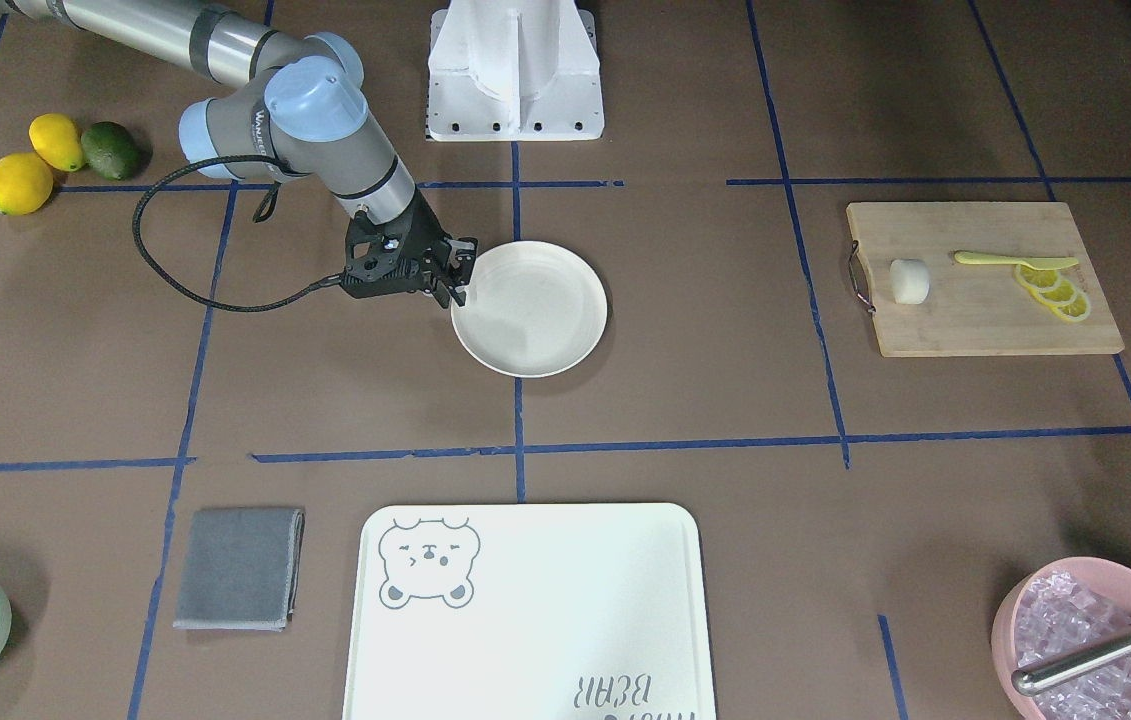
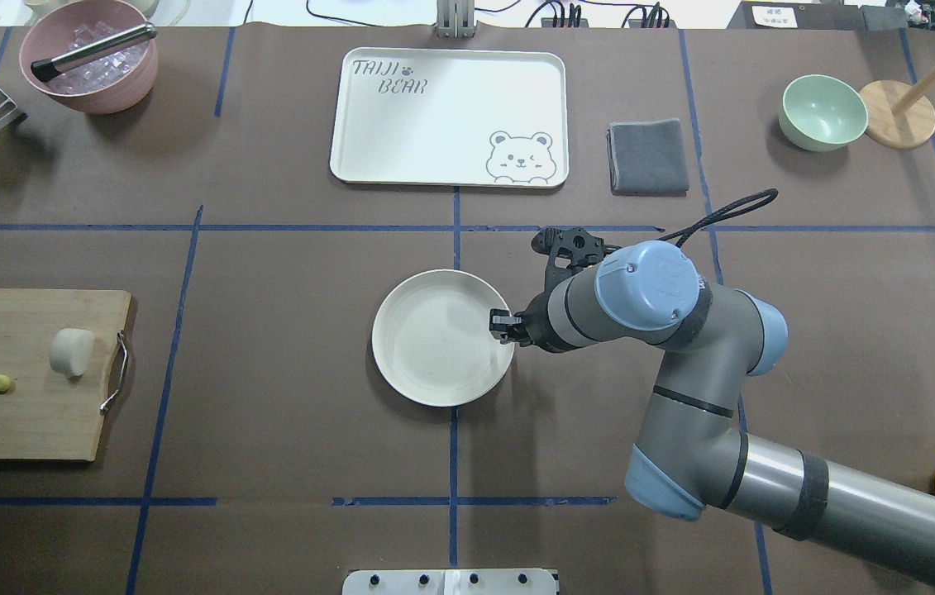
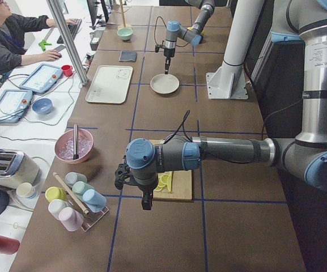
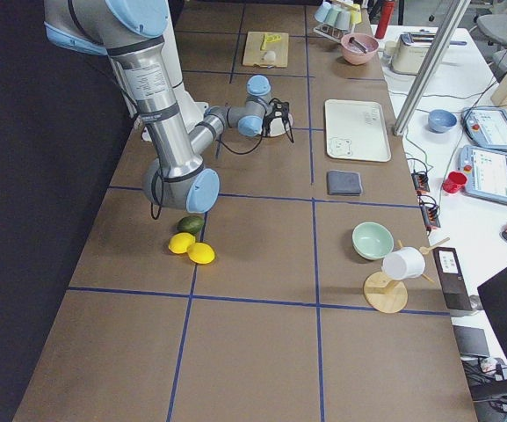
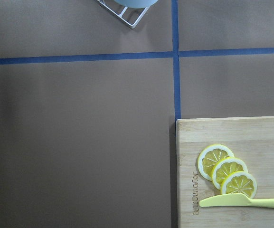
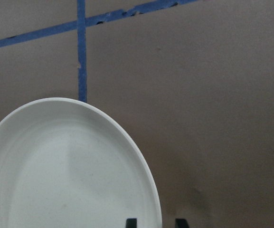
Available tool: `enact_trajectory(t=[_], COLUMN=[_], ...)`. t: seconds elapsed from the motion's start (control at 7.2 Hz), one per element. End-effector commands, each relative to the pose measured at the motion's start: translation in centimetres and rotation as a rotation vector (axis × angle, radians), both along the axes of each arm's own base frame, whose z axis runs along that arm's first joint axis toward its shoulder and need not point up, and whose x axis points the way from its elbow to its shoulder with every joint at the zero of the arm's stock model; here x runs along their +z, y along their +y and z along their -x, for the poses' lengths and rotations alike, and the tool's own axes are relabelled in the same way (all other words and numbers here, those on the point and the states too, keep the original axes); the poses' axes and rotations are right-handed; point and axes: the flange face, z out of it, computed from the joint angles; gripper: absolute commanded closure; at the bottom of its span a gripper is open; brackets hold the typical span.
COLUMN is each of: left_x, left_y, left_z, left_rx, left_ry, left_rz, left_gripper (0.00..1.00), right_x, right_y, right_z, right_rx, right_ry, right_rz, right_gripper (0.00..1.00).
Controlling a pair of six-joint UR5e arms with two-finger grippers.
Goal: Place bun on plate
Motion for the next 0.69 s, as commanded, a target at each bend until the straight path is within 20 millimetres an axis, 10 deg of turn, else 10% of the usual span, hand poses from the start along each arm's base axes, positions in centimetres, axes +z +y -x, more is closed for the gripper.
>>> enact_trajectory(t=[0.0,0.28,0.56], left_x=[-0.1,-1.0,-2.7], left_y=[0.0,-0.5,-2.3], left_z=[0.0,-0.6,-1.4], left_rx=[0.002,0.012,0.03], left_ry=[-0.001,-0.004,-0.01], left_rz=[-0.005,-0.023,-0.136], left_gripper=[0.0,0.0,0.0], right_x=[0.9,0.6,6.6], right_y=[-4.6,-10.5,-14.5], right_z=[-4.0,-13.0,-24.1], right_rx=[0.017,-0.044,-0.141], right_ry=[0.074,0.198,0.293], right_rz=[0.075,-0.011,-0.104], right_gripper=[0.0,0.0,0.0])
